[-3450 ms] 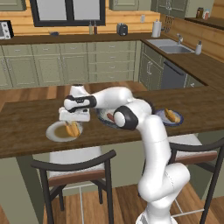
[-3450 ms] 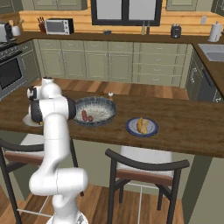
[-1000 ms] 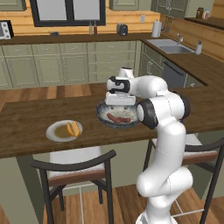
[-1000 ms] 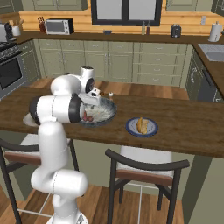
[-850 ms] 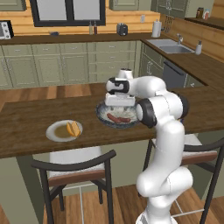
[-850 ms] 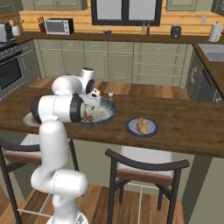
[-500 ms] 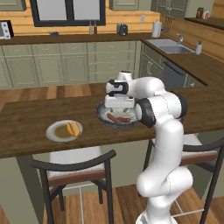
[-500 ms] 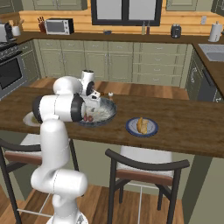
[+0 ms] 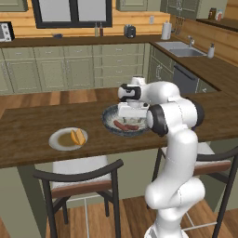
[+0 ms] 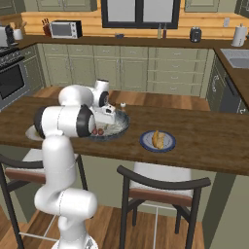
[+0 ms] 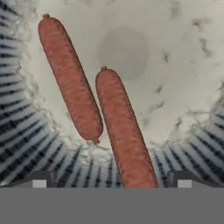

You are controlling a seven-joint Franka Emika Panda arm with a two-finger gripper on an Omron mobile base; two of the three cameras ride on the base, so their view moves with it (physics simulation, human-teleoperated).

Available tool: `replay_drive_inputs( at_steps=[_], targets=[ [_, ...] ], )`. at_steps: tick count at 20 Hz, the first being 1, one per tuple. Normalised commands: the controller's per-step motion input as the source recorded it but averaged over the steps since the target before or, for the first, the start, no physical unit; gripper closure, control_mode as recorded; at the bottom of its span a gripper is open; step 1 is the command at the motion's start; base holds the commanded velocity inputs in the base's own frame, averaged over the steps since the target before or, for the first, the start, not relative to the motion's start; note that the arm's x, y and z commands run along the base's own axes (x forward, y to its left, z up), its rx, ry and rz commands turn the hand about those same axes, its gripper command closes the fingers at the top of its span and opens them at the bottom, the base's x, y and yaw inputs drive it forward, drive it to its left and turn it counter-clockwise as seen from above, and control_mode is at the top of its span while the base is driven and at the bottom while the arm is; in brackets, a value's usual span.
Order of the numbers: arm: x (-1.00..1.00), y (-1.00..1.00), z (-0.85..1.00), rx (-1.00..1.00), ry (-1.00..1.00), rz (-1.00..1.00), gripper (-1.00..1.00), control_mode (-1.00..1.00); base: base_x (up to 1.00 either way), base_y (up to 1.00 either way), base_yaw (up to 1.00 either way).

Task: Place one bun and one sausage from the bowl on each plate.

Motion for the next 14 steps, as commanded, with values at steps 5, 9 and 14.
replay_drive_inputs(
  at_steps=[5, 9, 14],
  targets=[
    [-0.05, -0.12, -0.06, 0.00, 0.05, 0.08, -1.00, -1.00, 0.00, 0.00, 0.00],
    [0.07, -0.21, -0.17, 0.00, 0.00, 0.09, -1.00, -1.00, 0.00, 0.00, 0.00],
    [-0.03, 0.00, -0.28, 0.00, 0.01, 0.03, -1.00, -1.00, 0.00, 0.00, 0.00]
  ],
)
